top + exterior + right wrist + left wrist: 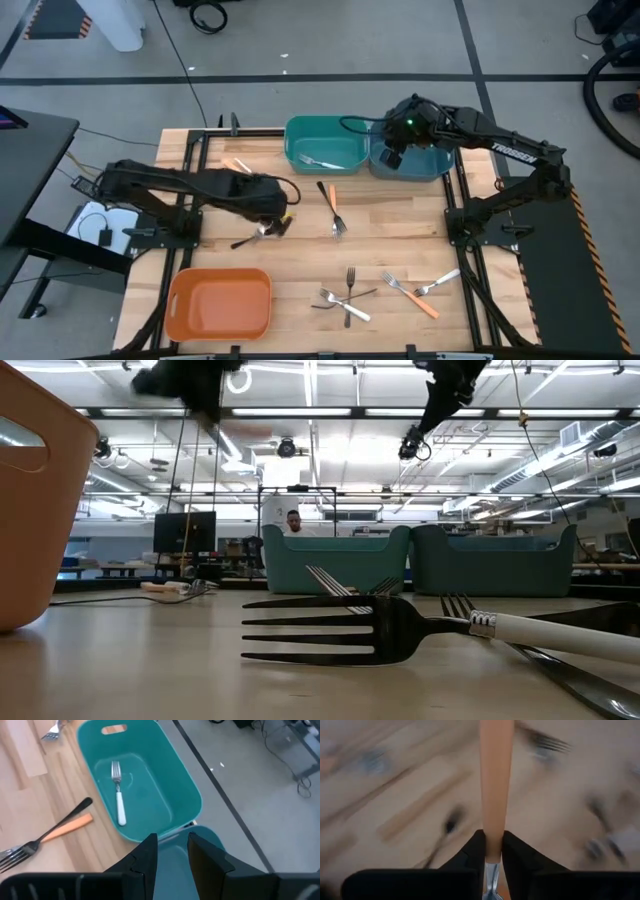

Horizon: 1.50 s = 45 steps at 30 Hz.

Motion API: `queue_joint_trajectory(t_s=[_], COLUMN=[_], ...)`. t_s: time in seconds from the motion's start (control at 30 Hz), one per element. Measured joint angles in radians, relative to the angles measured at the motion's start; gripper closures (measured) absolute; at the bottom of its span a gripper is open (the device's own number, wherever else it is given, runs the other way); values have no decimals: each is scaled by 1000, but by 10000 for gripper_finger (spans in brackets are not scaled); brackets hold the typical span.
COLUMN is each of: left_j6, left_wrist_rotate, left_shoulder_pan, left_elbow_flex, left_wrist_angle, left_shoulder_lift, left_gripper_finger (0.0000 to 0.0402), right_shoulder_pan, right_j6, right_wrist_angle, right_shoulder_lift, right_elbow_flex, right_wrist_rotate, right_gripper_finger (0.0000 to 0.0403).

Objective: Sort silverware by color (type)
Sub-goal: Put the bottom left orange fork into the orange bin, then put the top black fork into the blue bin

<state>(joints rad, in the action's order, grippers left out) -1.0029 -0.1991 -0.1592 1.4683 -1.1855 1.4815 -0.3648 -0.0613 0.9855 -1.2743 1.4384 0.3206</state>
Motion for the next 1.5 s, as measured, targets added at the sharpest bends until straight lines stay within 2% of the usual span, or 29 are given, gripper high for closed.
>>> queue_joint_trajectory(t_s=[0.17, 0.3, 0.4, 0.5, 0.63, 0.77, 0.9, 1.07, 1.27, 1.5], left_j6=[169, 198, 167, 131, 93, 26, 4, 1, 87, 99], left_wrist_rotate=[33, 72, 171, 238, 252, 251, 286, 327, 326, 298], left_shoulder_pan=[-125, -259, -380, -509, -662, -754, -796, -794, -777, -734], left_elbow_flex=[174, 190, 145, 73, -25, -149, -265, -347, -363, -363], left_wrist_angle=[-84, -249, -325, -282, -182, -103, -26, 27, 32, 28], left_shoulder_lift=[1, 2, 2, 2, 2, 3, 3, 3, 3, -6], left_gripper_finger=[344, 350, 348, 347, 347, 346, 339, 315, 291, 288], right_shoulder_pan=[-19, -21, -21, -19, -9, 1, 27, 74, 158, 251], right_j6=[76, 160, 238, 331, 409, 482, 556, 618, 733, 819], right_wrist_angle=[3, 3, -2, -3, -7, -9, -8, -8, 3, -44], right_shoulder_lift=[0, 0, 0, 0, 0, 0, 0, 0, 0, -5], right_elbow_flex=[0, 0, 0, 0, 0, 0, 0, 0, 0, -58], right_wrist_rotate=[-5, -5, -8, -13, -30, -73, -112, -115, -116, -110], right_gripper_finger=[289, 289, 289, 289, 289, 289, 289, 289, 289, 289])
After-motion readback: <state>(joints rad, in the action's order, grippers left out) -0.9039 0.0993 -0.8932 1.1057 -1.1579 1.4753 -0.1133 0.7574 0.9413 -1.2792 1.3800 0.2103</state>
